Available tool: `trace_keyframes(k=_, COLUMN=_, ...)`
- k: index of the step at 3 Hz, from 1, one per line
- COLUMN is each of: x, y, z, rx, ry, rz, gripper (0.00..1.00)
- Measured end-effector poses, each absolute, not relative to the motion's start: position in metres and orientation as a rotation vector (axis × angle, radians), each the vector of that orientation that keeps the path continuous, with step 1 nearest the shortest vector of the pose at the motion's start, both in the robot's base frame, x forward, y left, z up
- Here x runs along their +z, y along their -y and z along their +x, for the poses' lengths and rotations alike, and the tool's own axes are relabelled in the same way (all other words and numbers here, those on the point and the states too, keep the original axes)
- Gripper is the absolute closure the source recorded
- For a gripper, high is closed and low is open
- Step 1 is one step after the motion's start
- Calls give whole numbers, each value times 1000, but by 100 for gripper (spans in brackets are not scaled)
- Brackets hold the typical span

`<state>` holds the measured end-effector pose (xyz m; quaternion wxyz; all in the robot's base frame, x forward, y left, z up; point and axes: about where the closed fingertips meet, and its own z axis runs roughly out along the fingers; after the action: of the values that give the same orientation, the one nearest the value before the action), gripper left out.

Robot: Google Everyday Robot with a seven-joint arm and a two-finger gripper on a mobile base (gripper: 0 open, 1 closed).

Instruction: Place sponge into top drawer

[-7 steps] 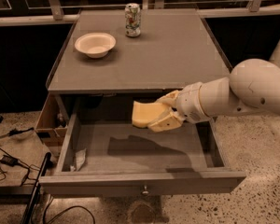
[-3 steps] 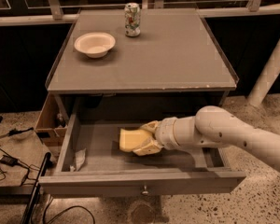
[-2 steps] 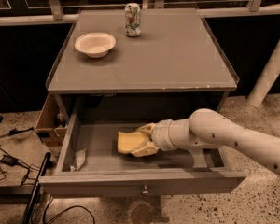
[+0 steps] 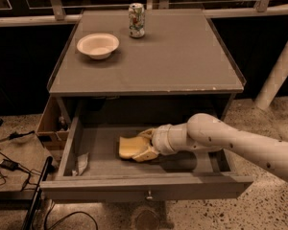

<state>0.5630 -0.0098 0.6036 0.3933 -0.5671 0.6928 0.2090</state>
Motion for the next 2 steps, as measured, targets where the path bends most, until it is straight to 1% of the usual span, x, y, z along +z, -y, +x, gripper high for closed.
trace_keyframes(k=1, x=603, y=10, z=563, rx=531, ry=-1758, rz=-1440, gripper=81)
trace_keyframes(k=2, x=603, y=10, z=563, rx=531, ry=-1758, rz=-1440, gripper=58)
